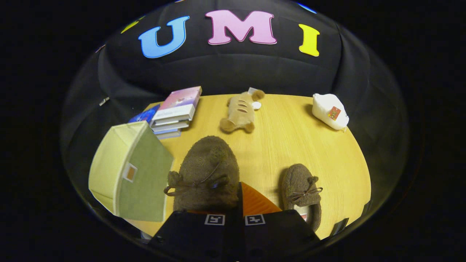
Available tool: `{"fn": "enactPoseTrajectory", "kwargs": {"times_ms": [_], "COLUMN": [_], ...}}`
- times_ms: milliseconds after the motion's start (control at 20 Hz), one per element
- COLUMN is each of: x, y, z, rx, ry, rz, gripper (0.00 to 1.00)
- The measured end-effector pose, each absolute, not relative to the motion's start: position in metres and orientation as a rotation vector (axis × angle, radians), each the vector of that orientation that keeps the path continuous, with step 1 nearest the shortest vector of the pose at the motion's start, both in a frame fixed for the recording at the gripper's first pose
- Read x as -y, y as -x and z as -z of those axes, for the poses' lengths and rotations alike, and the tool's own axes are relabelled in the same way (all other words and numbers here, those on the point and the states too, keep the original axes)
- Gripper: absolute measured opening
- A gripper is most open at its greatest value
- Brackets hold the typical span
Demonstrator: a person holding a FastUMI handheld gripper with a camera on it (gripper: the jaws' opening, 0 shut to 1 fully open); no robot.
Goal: Open the storage box then place both shoes into the box .Put the left shoe in first, then the right shoe, with the right side of both shoes facing outward in a uniform manner.
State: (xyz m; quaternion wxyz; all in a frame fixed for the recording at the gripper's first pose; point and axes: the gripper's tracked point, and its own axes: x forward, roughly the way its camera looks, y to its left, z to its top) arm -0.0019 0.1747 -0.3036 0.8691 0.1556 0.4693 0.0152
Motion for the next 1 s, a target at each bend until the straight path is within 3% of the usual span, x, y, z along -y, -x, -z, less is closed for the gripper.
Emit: {"fn": "enactPoseTrajectory", "kwargs": {"times_ms": [450, 1000], "x": [-0.297, -0.456], "y": [-0.053, -0.051], "z": [0.205, 0.276], "rx": [-0.96, -1.149], "ry": [-0.463, -0.457], "rz": [-0.113, -0.098], "gripper": [0.05, 0.05]}}
